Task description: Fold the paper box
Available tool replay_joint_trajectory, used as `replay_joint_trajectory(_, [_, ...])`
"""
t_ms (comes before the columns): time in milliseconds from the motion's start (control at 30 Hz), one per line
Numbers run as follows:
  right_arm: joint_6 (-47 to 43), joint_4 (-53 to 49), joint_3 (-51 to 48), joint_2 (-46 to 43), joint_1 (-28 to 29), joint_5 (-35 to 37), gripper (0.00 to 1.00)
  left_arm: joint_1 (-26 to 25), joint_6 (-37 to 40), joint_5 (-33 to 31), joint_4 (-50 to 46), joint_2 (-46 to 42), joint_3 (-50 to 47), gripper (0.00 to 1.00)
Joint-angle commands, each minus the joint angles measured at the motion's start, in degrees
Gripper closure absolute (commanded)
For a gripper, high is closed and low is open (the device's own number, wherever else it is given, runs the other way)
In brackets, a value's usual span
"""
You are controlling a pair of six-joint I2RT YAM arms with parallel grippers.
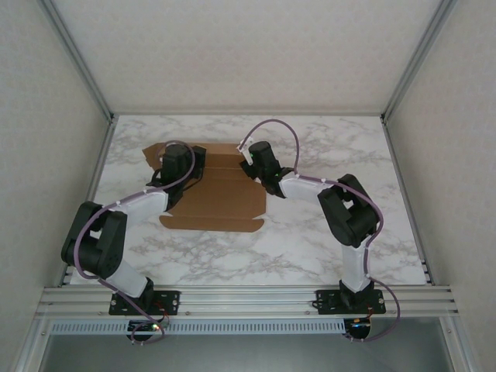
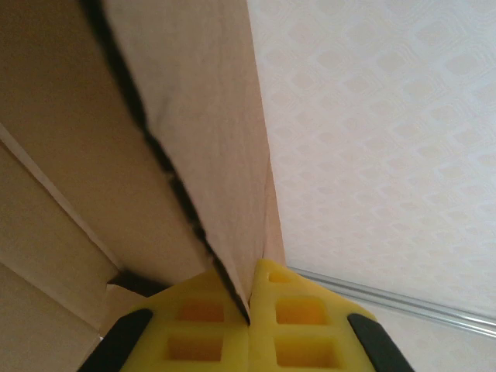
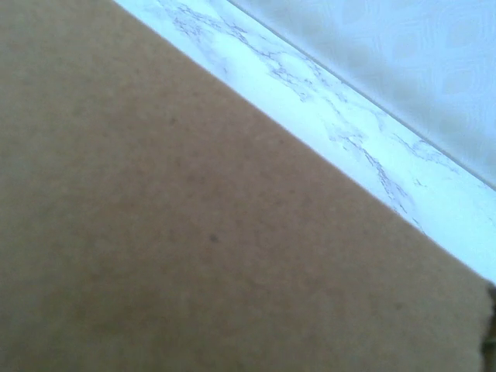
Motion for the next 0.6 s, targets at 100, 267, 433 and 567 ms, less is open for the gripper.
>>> replay_joint_trajectory(100, [2.05,-0.97,4.22,3.72,-0.28,3.52,0.49,-0.57,-0.53,1.13,-11.92,2.68,0.66,1.00])
replay_joint_trajectory(267, [2.97,-2.69,5.19,4.72,-0.31,6.18,0.52,-0.54,-0.50,0.23,-13.07,3.17,2.01,1.00])
replay_joint_trajectory(433, [4.93,-6.35,8.25,6.49,-0.30,10.84,0.64,-0.56,-0.95,-0.45,-13.67,2.91,2.66,1.00])
replay_joint_trajectory(567, [6.80,-7.38,9.54,7.44,-0.01,13.84,0.73,-0.56,-1.29,-0.81,-14.48,2.95,3.03,1.00])
